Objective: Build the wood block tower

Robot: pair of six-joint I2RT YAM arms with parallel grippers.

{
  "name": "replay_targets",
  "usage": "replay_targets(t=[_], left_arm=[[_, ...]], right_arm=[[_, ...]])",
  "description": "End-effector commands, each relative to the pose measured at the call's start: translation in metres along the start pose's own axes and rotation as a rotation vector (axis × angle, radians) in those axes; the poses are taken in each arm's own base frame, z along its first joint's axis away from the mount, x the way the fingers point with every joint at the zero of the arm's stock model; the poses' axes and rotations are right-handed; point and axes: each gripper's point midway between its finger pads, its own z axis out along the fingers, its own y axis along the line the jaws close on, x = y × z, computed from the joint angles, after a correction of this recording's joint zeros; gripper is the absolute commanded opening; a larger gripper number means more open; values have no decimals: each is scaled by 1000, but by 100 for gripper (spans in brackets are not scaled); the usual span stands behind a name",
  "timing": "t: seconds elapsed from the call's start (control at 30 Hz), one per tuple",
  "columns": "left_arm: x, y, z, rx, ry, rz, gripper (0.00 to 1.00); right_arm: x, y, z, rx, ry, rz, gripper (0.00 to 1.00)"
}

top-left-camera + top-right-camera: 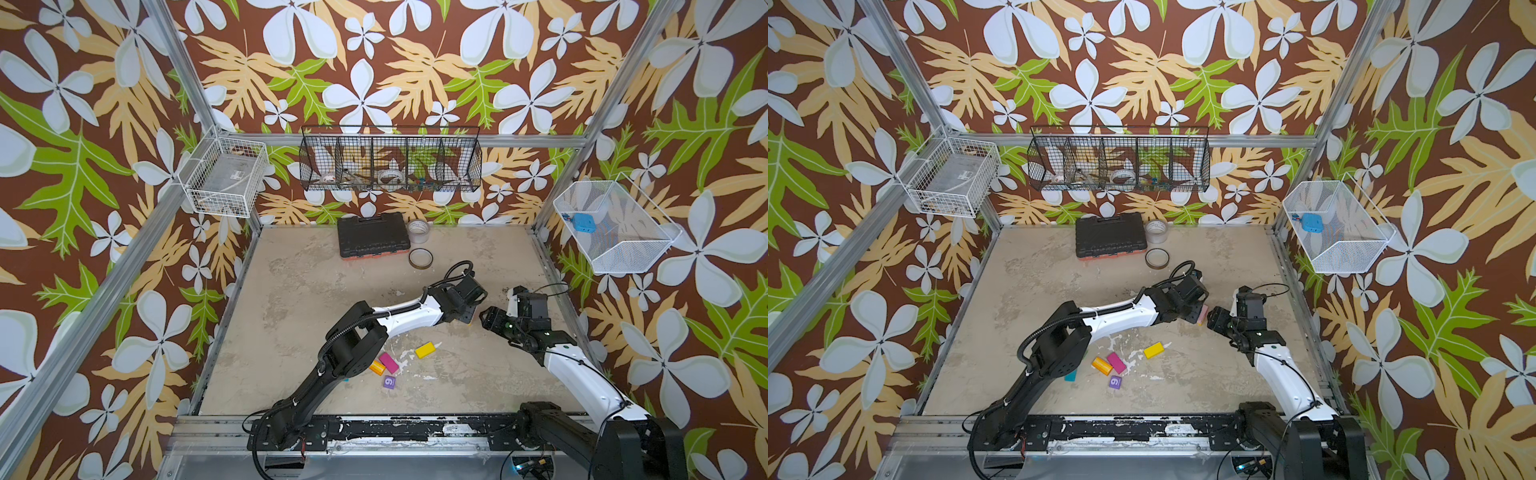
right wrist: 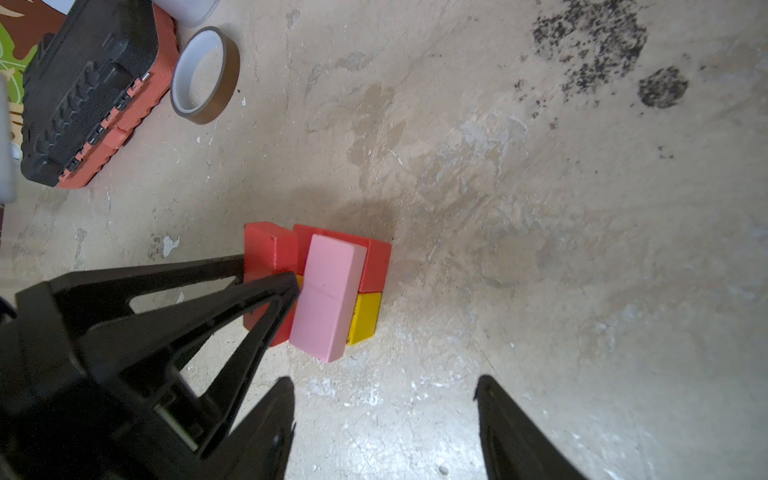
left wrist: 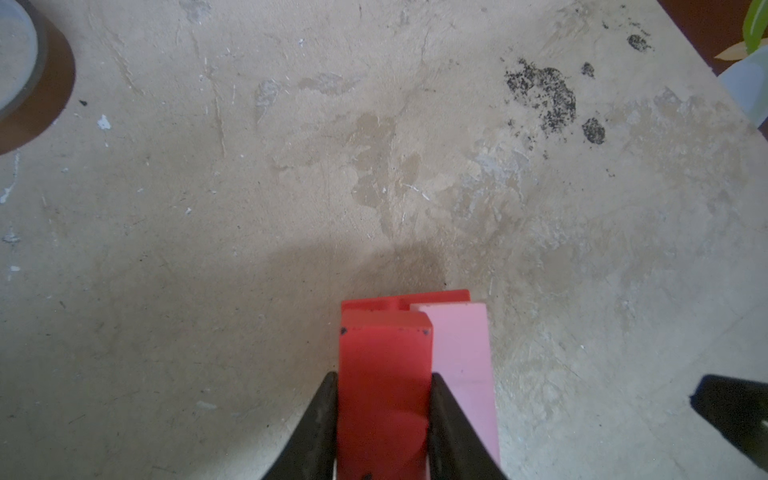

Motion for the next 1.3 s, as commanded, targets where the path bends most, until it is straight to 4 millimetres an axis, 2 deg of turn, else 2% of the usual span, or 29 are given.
replay_targets(t=[0.0,0.1,0.43,0.63,0.8,0.93,1.03,1.13,1.27], left_arm=[[0,-3,2,11,2,-4,37],[-1,-2,2,7,1,-7,42],[-9,-4,-5,15,-22,-16,43],[-32,-6,-30,35,-94,-15,44],[-45,17,-48,-7,-152,-37,46],[-35,46,-37,-52,-129,-75,46],[-26,59,-25,-71,-106,-96,46],[-21,62,-16,-81,-91,-98,46],[-17,57,-7,-62,-73,-93,46]], right_arm=[[-7,4,-1,-11,-22,-3,69],[-6,3,0,-11,-21,-4,69],[-5,2,2,-5,-14,0,68],[-5,-1,4,11,-15,2,67],[-6,-4,3,26,-21,1,67],[-6,-6,4,35,-22,3,66],[-6,-6,5,40,-18,4,67],[-3,-8,8,45,-5,6,66],[-1,-10,11,55,8,8,66]])
